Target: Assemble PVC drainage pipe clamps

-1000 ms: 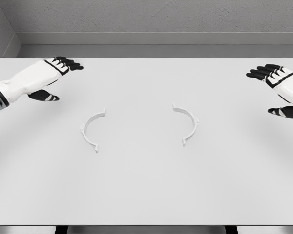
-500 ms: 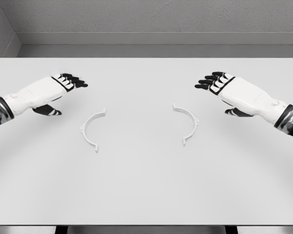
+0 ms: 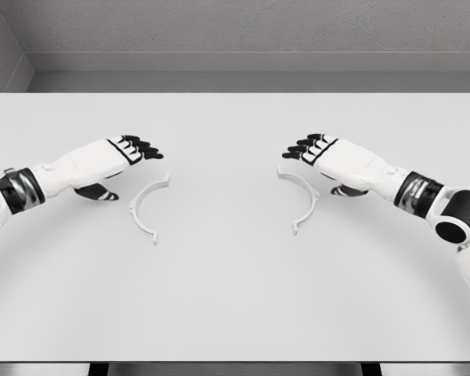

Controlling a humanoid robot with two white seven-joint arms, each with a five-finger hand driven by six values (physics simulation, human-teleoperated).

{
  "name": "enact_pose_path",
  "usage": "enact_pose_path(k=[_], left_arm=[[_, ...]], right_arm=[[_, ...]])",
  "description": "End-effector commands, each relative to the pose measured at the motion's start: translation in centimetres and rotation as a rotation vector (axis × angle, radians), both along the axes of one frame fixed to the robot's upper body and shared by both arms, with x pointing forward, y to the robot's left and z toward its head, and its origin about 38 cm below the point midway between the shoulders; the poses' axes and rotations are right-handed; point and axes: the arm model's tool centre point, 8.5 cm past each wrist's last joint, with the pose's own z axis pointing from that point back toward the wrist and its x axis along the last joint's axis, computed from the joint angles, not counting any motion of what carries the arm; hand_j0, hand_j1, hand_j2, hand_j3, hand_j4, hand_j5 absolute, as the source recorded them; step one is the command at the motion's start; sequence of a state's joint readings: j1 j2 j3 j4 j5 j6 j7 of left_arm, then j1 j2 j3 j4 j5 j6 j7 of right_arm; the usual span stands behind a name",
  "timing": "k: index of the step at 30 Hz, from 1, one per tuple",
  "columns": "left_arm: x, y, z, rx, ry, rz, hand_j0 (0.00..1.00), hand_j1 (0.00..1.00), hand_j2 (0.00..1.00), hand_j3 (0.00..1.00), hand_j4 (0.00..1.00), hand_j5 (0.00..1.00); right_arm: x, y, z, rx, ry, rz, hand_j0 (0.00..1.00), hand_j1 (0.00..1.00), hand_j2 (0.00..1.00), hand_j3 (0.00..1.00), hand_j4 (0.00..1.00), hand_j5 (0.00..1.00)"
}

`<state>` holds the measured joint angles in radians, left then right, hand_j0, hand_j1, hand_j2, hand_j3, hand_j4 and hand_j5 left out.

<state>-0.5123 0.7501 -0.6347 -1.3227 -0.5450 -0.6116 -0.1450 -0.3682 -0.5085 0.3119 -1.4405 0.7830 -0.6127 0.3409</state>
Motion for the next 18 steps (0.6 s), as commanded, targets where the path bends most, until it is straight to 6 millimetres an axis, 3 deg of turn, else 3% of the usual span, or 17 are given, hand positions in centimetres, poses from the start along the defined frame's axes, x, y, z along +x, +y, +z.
enact_pose_path(k=[1, 18], left_arm=[[-0.2, -1.1, -0.1, -0.016, 0.001, -0.023, 1.00, 1.00, 1.00, 1.00, 1.00, 1.00], [-0.9, -0.6, -1.4, -0.010, 0.031, -0.013, 1.00, 1.00, 1.00, 1.00, 1.00, 1.00]], right_arm=[[-0.1, 0.2, -0.4, -0.001, 0.013, 0.004, 1.00, 1.00, 1.00, 1.00, 1.00, 1.00], [0.8, -0.3, -0.6, -0.013, 0.024, -0.012, 1.00, 1.00, 1.00, 1.00, 1.00, 1.00]])
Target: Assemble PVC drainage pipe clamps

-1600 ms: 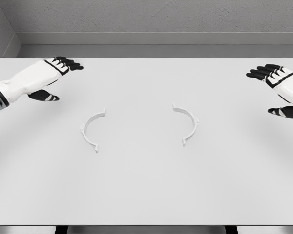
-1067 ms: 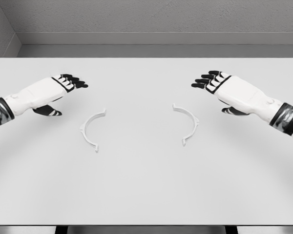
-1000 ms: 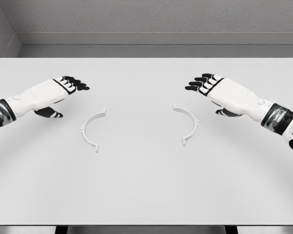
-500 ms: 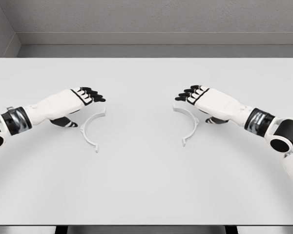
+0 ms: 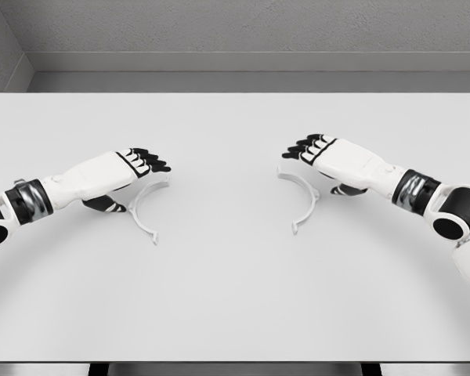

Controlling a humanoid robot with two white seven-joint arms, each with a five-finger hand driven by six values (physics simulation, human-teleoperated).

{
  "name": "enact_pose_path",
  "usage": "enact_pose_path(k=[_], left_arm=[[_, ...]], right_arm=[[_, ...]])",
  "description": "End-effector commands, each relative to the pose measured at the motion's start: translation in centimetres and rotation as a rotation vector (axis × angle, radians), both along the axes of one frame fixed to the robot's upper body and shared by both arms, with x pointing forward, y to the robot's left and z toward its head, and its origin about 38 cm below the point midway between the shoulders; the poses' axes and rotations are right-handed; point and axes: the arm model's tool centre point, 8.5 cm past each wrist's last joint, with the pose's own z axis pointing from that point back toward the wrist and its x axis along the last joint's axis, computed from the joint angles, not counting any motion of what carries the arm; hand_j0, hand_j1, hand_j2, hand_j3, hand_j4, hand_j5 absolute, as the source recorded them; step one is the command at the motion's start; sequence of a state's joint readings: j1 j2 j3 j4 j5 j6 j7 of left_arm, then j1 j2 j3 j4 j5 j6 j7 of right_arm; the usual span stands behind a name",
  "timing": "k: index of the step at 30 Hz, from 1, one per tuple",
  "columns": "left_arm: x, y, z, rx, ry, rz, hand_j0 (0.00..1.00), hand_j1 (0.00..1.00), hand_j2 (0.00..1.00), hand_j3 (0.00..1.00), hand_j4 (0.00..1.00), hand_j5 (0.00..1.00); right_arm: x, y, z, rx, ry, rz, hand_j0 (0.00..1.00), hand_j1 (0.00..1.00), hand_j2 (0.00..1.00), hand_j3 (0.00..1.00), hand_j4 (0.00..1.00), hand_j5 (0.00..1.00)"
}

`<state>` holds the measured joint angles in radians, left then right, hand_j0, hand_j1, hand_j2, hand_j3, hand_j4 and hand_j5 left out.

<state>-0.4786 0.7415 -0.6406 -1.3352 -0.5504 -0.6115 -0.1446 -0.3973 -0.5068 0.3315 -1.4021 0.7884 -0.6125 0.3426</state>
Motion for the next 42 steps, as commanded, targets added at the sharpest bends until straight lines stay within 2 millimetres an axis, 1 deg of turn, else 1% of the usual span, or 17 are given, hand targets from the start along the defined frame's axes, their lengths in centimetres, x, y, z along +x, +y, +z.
enact_pose_path(k=[1, 2, 3, 10, 17, 23, 31, 35, 37, 39, 42], left_arm=[[0.0, -0.1, 0.0, -0.007, 0.002, 0.001, 1.00, 1.00, 1.00, 1.00, 1.00, 1.00], [0.0, -0.1, 0.0, -0.008, 0.003, 0.000, 1.00, 1.00, 1.00, 1.00, 1.00, 1.00], [0.0, -0.2, 0.0, -0.008, 0.002, -0.001, 1.00, 1.00, 1.00, 1.00, 1.00, 1.00], [0.0, -0.5, 0.0, -0.017, 0.001, -0.006, 1.00, 1.00, 1.00, 1.00, 1.00, 1.00], [0.0, -0.3, 0.2, -0.019, 0.001, -0.003, 1.00, 1.00, 1.00, 1.00, 1.00, 1.00], [0.0, -0.2, 0.3, -0.019, 0.001, -0.002, 1.00, 1.00, 1.00, 1.00, 1.00, 1.00], [-0.3, -1.6, 1.0, -0.036, -0.020, -0.040, 1.00, 1.00, 1.00, 1.00, 1.00, 1.00], [-0.3, -2.2, 0.9, -0.049, -0.021, -0.047, 1.00, 1.00, 1.00, 1.00, 1.00, 1.00], [-0.5, -3.0, 1.1, -0.055, -0.030, -0.068, 1.00, 1.00, 1.00, 1.00, 1.00, 1.00], [-0.5, -3.1, 1.2, -0.056, -0.033, -0.071, 1.00, 1.00, 1.00, 1.00, 1.00, 1.00], [-0.5, -3.7, 1.2, -0.066, -0.035, -0.078, 1.00, 1.00, 1.00, 1.00, 1.00, 1.00]], right_arm=[[0.0, 0.1, -0.4, 0.008, 0.014, -0.002, 1.00, 1.00, 1.00, 1.00, 1.00, 1.00], [0.2, 0.6, -0.3, 0.016, 0.010, 0.002, 1.00, 1.00, 1.00, 1.00, 1.00, 1.00], [0.4, 0.5, -0.5, 0.007, 0.014, -0.003, 1.00, 1.00, 1.00, 1.00, 1.00, 1.00], [0.1, 1.9, -1.1, 0.009, 0.026, 0.024, 1.00, 1.00, 1.00, 1.00, 1.00, 1.00], [0.0, 2.6, -1.4, 0.015, 0.032, 0.036, 1.00, 1.00, 1.00, 1.00, 1.00, 1.00], [0.1, 3.0, -1.2, 0.022, 0.027, 0.043, 1.00, 1.00, 1.00, 1.00, 1.00, 1.00], [0.0, 3.8, -1.3, 0.025, 0.030, 0.060, 1.00, 1.00, 1.00, 1.00, 1.00, 1.00], [-0.1, 4.1, -1.3, 0.022, 0.031, 0.067, 1.00, 1.00, 1.00, 1.00, 1.00, 1.00], [-0.3, 4.9, -1.5, 0.029, 0.039, 0.082, 1.00, 1.00, 1.00, 1.00, 1.00, 1.00], [-0.5, 5.4, -1.4, 0.032, 0.033, 0.095, 1.00, 1.00, 1.00, 1.00, 1.00, 1.00], [-0.6, 5.6, -1.4, 0.028, 0.037, 0.103, 1.00, 1.00, 1.00, 1.00, 1.00, 1.00]])
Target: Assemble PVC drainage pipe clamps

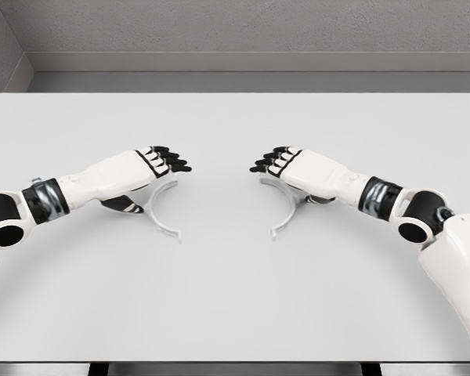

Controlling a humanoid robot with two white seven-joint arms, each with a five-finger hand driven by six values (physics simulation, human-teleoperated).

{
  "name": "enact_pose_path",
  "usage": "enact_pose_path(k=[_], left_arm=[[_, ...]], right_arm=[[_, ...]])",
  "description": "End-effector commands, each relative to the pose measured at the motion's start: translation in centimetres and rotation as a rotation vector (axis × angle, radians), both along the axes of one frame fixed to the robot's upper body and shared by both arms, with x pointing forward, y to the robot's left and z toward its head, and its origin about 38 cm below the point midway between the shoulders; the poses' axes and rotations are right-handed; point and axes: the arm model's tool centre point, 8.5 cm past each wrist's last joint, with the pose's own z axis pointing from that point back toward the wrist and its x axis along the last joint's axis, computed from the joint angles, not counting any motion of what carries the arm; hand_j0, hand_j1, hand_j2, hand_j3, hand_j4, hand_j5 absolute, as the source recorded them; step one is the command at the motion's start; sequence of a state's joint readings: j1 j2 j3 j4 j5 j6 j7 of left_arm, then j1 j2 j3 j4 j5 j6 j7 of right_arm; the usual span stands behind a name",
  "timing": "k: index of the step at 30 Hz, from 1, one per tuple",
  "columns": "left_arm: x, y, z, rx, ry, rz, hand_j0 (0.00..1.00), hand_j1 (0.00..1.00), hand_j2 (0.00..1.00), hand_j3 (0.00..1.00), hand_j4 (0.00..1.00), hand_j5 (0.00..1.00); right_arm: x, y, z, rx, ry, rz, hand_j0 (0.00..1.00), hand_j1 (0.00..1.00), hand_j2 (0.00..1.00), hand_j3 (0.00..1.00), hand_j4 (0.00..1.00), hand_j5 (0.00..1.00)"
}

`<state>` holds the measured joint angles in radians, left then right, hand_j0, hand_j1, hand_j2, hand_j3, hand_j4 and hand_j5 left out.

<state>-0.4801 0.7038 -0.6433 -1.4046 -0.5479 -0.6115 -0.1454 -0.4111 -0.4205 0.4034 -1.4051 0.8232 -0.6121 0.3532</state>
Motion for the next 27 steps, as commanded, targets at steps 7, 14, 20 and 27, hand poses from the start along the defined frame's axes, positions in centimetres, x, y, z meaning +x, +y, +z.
enact_pose_path(k=[7, 14, 20, 27], left_arm=[[-0.1, -1.2, 0.2, -0.027, -0.005, -0.019, 1.00, 1.00, 1.00, 1.00, 1.00, 1.00], [0.0, -0.8, 0.4, -0.021, -0.007, -0.014, 1.00, 1.00, 1.00, 1.00, 1.00, 1.00], [0.3, 0.1, 0.9, -0.019, -0.011, 0.005, 1.00, 1.00, 1.00, 1.00, 1.00, 1.00], [0.7, 0.7, 0.0, -0.007, 0.008, 0.031, 1.00, 1.00, 1.00, 1.00, 1.00, 1.00]], right_arm=[[-1.0, 1.4, 1.0, 0.024, -0.012, 0.048, 1.00, 1.00, 1.00, 1.00, 1.00, 1.00], [-1.4, 1.9, 1.5, 0.031, -0.028, 0.062, 1.00, 1.00, 1.00, 1.00, 1.00, 1.00], [-1.3, 2.5, 1.2, 0.028, -0.020, 0.075, 1.00, 1.00, 1.00, 1.00, 1.00, 1.00], [-1.6, 3.9, 1.1, 0.032, -0.016, 0.106, 1.00, 1.00, 1.00, 1.00, 1.00, 1.00]])
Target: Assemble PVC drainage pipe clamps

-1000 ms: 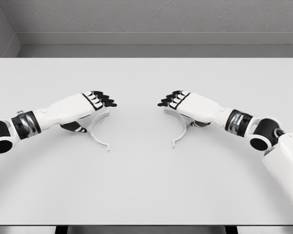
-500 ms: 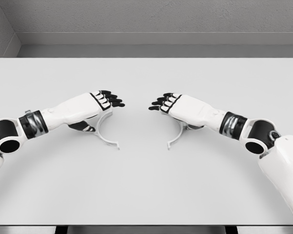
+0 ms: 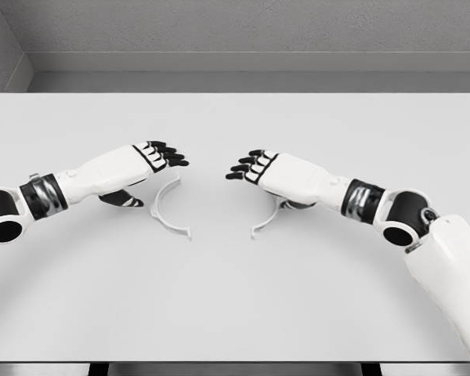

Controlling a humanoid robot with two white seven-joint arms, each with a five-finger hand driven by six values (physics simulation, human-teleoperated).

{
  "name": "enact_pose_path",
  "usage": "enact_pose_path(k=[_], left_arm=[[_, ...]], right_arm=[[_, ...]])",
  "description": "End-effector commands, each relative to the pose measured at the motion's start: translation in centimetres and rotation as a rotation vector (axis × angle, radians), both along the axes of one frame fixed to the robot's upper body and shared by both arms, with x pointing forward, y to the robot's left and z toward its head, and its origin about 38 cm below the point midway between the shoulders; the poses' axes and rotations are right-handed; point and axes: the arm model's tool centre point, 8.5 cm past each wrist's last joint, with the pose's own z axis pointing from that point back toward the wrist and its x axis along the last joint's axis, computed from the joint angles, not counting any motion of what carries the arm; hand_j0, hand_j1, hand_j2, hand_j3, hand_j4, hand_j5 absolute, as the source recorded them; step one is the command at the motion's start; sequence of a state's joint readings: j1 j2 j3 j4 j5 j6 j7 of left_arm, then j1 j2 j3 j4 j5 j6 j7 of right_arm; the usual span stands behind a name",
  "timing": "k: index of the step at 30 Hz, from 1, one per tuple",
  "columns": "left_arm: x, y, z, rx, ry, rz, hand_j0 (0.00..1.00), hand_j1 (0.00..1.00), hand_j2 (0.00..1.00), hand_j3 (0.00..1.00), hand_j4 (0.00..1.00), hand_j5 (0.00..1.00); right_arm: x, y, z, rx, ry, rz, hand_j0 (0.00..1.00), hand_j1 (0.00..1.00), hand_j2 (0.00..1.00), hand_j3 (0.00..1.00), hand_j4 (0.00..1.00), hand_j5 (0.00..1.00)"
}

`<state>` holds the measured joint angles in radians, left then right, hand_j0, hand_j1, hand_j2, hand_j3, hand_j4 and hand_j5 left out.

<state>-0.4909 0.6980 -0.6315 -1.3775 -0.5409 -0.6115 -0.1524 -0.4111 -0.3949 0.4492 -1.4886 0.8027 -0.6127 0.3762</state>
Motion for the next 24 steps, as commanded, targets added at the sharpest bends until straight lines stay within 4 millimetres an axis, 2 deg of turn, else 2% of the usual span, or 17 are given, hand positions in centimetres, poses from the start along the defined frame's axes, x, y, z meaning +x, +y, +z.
enact_pose_path(k=[1, 8, 11, 15, 17, 19, 24], left_arm=[[0.1, 0.2, -0.4, -0.001, 0.011, 0.011, 1.00, 1.00, 1.00, 1.00, 1.00, 1.00], [0.1, -0.1, -0.6, 0.000, 0.014, 0.006, 1.00, 1.00, 1.00, 1.00, 1.00, 1.00], [0.1, -0.3, -0.7, -0.002, 0.016, 0.003, 1.00, 1.00, 1.00, 1.00, 1.00, 1.00], [0.0, -1.0, -0.8, -0.006, 0.020, -0.011, 1.00, 1.00, 1.00, 1.00, 1.00, 1.00], [-0.1, -1.7, -1.0, -0.019, 0.024, -0.020, 1.00, 1.00, 1.00, 1.00, 1.00, 1.00], [-0.1, -1.8, -0.9, -0.021, 0.023, -0.022, 1.00, 1.00, 1.00, 1.00, 1.00, 1.00], [-0.1, -1.9, -0.8, -0.022, 0.020, -0.024, 1.00, 1.00, 1.00, 1.00, 1.00, 1.00]], right_arm=[[-0.2, 0.4, -0.1, 0.006, 0.005, 0.009, 1.00, 1.00, 1.00, 1.00, 1.00, 1.00], [-0.3, 1.6, 0.2, 0.017, -0.002, 0.034, 1.00, 1.00, 1.00, 1.00, 1.00, 1.00], [-0.1, 1.6, 0.4, 0.017, -0.006, 0.034, 1.00, 1.00, 1.00, 1.00, 1.00, 1.00], [0.0, 1.0, 0.7, 0.021, -0.010, 0.025, 1.00, 1.00, 1.00, 1.00, 1.00, 1.00], [0.1, 0.1, 0.7, 0.004, -0.011, 0.013, 1.00, 1.00, 1.00, 1.00, 1.00, 1.00], [0.6, -0.9, 1.3, 0.013, -0.025, -0.021, 1.00, 1.00, 1.00, 1.00, 1.00, 1.00], [0.8, -1.8, 1.0, -0.008, -0.021, -0.036, 1.00, 1.00, 1.00, 1.00, 1.00, 1.00]])
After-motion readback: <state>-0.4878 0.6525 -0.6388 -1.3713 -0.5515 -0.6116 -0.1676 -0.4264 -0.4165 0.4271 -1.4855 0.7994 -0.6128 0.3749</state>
